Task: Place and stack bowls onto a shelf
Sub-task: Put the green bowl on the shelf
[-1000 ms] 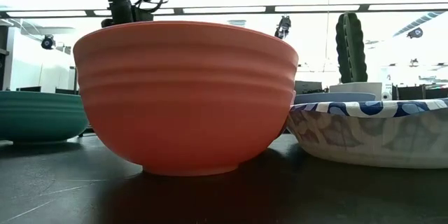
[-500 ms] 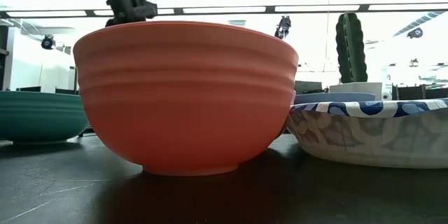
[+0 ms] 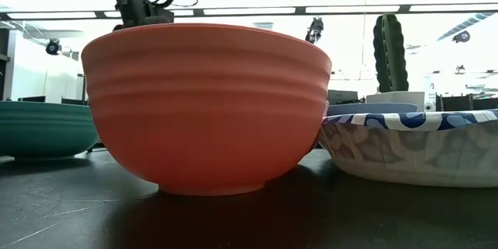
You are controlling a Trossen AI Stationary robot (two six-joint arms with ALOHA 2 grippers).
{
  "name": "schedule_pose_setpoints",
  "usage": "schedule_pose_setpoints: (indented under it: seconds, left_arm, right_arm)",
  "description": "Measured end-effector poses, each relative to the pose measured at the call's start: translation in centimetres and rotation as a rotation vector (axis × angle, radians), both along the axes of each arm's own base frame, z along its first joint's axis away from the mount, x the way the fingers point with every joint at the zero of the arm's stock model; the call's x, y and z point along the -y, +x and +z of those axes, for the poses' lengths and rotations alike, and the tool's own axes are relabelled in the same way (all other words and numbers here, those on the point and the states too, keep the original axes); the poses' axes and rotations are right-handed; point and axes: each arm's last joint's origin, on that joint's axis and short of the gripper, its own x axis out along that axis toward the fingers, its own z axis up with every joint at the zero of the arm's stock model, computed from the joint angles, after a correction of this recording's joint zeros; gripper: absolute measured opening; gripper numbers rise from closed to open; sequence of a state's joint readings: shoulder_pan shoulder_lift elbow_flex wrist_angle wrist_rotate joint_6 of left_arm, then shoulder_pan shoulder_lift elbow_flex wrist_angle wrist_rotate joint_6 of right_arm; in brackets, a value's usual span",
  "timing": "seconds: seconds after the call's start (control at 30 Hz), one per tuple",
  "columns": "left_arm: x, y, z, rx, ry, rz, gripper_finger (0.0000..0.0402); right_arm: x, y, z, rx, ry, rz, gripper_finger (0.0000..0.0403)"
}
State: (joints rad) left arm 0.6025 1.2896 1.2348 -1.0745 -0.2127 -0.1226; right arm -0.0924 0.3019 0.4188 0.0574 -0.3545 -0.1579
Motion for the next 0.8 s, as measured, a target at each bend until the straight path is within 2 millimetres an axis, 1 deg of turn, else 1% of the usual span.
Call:
schedule_pose_setpoints:
  seconds: [0.1,0.2,0.3,0.4,0.5,0.63,0.7,0.8]
  left_arm:
    - [0.1,0.0,1.5,0.017,0.033,0.008,0.0087]
    - [1.3,0.1,3.3,0.116,0.022,-0.023,0.0087]
    - [3.8,0.4,4.6,0.222,-0.026,-0.106,0.0087]
    - [7.4,0.4,5.0,0.287,-0.075,-0.174,0.0087]
    - [11.5,0.5,4.2,0.329,-0.152,-0.225,0.0087]
    - [16.6,0.3,1.8,0.326,-0.202,-0.194,0.0087]
    - [18.5,0.0,0.4,0.309,-0.255,-0.139,0.0087]
    - [20.5,-0.2,-1.6,0.258,-0.373,-0.017,0.0087]
  right_arm:
    - [0.1,0.0,0.0,0.002,0.007,-0.037,0.0009]
    - [0.1,0.0,0.0,0.001,0.007,-0.044,0.0009]
    - [0.1,0.0,0.0,-0.002,0.016,-0.042,0.0009]
    - [0.1,0.0,0.0,-0.008,0.038,-0.038,0.0009]
    - [0.1,0.0,-0.1,-0.020,0.063,-0.033,0.0009]
    - [0.1,0.1,-0.3,-0.048,0.087,-0.029,0.0009]
    - [0.1,0.1,-0.2,-0.044,0.089,-0.029,0.0009]
    - [0.1,0.1,-0.2,-0.042,0.110,-0.025,0.0009]
